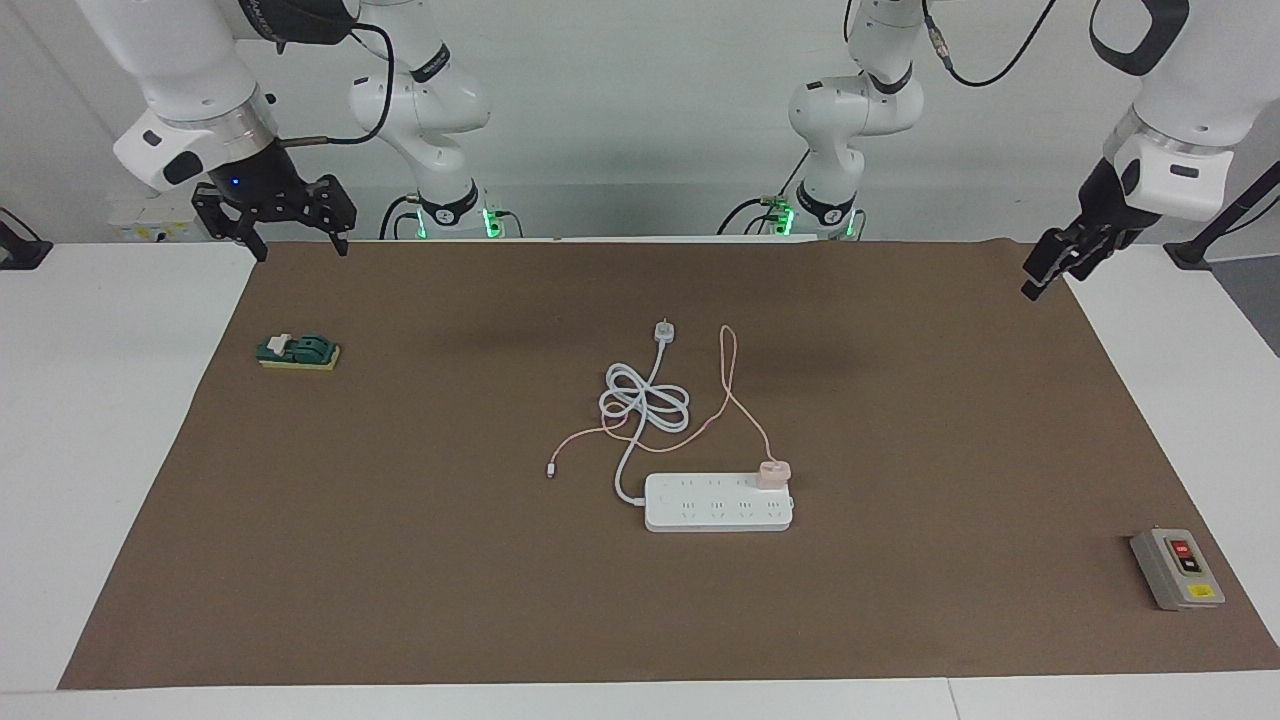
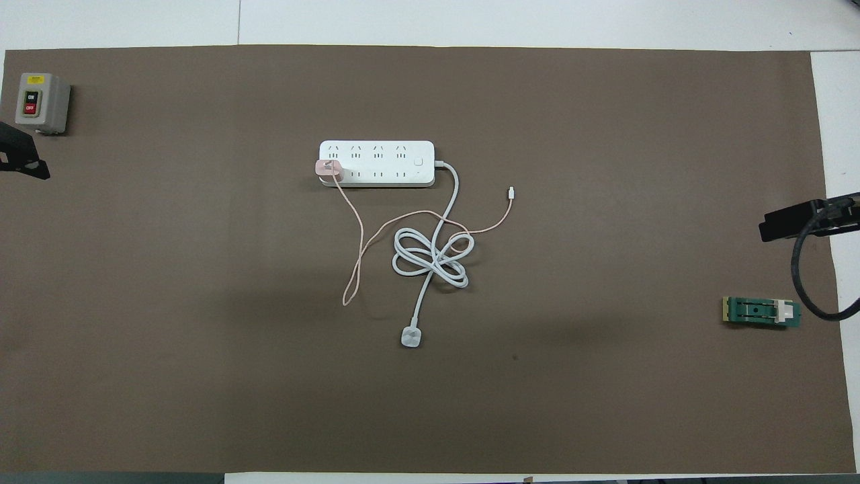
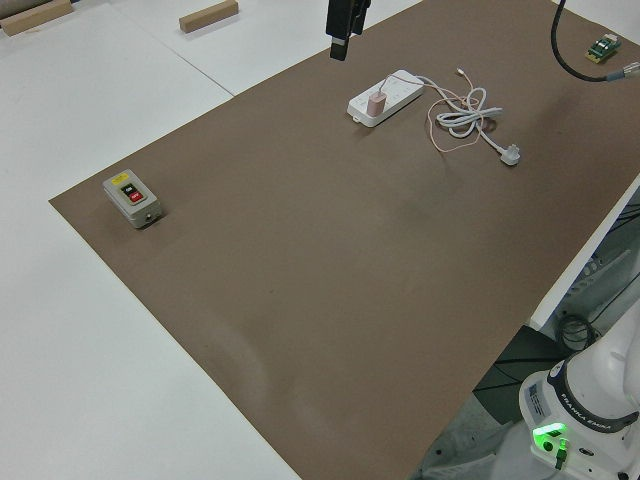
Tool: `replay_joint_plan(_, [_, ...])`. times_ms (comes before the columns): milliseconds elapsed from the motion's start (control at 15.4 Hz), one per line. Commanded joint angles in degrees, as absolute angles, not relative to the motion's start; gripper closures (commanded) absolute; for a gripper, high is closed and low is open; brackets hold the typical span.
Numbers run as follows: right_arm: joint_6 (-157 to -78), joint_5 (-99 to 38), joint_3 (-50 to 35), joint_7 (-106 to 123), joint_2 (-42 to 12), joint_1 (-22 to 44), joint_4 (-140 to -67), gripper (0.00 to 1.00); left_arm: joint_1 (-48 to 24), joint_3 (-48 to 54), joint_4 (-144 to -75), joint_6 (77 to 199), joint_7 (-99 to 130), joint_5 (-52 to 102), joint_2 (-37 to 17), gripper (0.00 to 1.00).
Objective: Plug charger into power strip
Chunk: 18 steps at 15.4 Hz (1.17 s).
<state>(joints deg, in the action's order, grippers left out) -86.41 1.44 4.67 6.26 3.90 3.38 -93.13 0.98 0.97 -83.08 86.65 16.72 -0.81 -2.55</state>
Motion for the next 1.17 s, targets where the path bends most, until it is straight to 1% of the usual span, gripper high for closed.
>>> replay_joint_plan(0, [-86.40, 1.32, 4.31, 6.42, 5.27, 2.99, -94.66, 0.00, 0.62, 0.44, -88.15, 85.43, 13.98, -0.35, 2.46, 0.22])
replay_joint_plan(195, [-86.48, 1.32, 4.22, 6.33, 5.27, 3.08, -94.66, 0.00, 0.35, 1.05, -89.20, 87.53, 13.89, -0.35, 2.55, 0.22])
replay_joint_plan(325, [-86.48, 1.41, 4.22, 6.33, 5.27, 3.08, -94.66, 0.00, 0.35, 1.49, -94.37, 92.17, 10.74, -0.44, 5.26, 0.21])
replay_joint_plan(390, [-86.40, 1.32, 4.22, 6.33, 5.27, 3.08, -94.66, 0.00, 0.18, 1.58, -95.61, 94.20, 8.20, -0.35, 5.71, 0.17])
replay_joint_plan(455, [-86.40, 1.41, 4.22, 6.33, 5.27, 3.08, -94.66, 0.00, -0.61, 1.67, -95.71, 94.74, 5.91, -0.35, 5.54, 0.00])
replay_joint_plan(651, [-86.48, 1.32, 4.31, 6.24, 5.27, 3.08, -94.66, 0.00, -0.97, 1.85, -96.94, 93.61, 4.57, -0.26, 5.71, 0.00])
replay_joint_plan(1106, [-86.40, 1.41, 4.31, 6.24, 5.27, 3.08, -94.66, 0.00, -1.05, 1.93, -94.13, 88.77, 5.10, 0.00, 6.32, 0.00])
